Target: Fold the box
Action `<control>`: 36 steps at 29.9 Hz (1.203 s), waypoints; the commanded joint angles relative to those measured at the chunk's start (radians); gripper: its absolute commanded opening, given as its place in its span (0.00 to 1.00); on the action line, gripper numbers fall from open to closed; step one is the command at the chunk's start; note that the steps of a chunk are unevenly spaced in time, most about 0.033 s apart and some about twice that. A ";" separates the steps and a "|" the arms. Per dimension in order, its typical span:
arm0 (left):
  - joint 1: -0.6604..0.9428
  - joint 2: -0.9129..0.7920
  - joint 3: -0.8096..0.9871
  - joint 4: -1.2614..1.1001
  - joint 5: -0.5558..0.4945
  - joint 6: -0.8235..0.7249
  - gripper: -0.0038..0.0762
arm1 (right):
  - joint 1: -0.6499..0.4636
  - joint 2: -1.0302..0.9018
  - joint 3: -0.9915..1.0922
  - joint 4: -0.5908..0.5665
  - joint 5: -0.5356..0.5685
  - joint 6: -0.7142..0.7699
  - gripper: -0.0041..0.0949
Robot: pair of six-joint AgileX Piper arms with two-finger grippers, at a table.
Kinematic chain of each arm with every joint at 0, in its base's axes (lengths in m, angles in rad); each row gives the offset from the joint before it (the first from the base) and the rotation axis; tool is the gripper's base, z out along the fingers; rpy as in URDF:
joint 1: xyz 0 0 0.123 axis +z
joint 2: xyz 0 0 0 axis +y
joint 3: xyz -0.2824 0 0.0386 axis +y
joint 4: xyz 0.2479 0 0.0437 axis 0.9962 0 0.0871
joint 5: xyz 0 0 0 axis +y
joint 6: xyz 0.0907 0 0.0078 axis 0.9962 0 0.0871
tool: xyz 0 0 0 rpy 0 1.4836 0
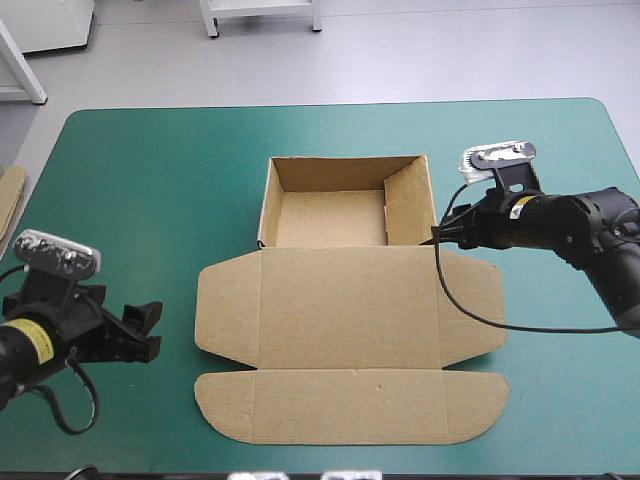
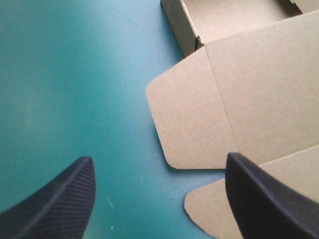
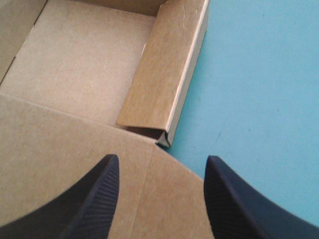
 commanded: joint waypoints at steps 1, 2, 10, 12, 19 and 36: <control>-0.008 -0.070 0.048 0.017 -0.055 -0.010 0.71 | -0.003 0.032 -0.027 0.008 -0.155 -0.039 0.54; -0.008 -0.089 0.068 0.017 -0.049 -0.010 0.71 | -0.003 0.053 -0.035 0.008 -0.173 -0.041 0.55; -0.008 -0.205 0.153 0.052 -0.028 -0.010 0.71 | -0.003 0.289 -0.253 0.011 -0.056 -0.043 0.59; -0.008 -0.214 0.155 0.059 -0.015 -0.010 0.71 | -0.003 0.352 -0.325 0.011 -0.020 -0.043 0.59; -0.008 -0.214 0.155 0.057 0.010 -0.010 0.71 | -0.003 0.547 -0.552 0.000 0.142 -0.039 0.59; -0.008 -0.214 0.155 0.059 0.008 -0.010 0.71 | -0.003 0.733 -0.612 -0.026 0.205 0.021 0.24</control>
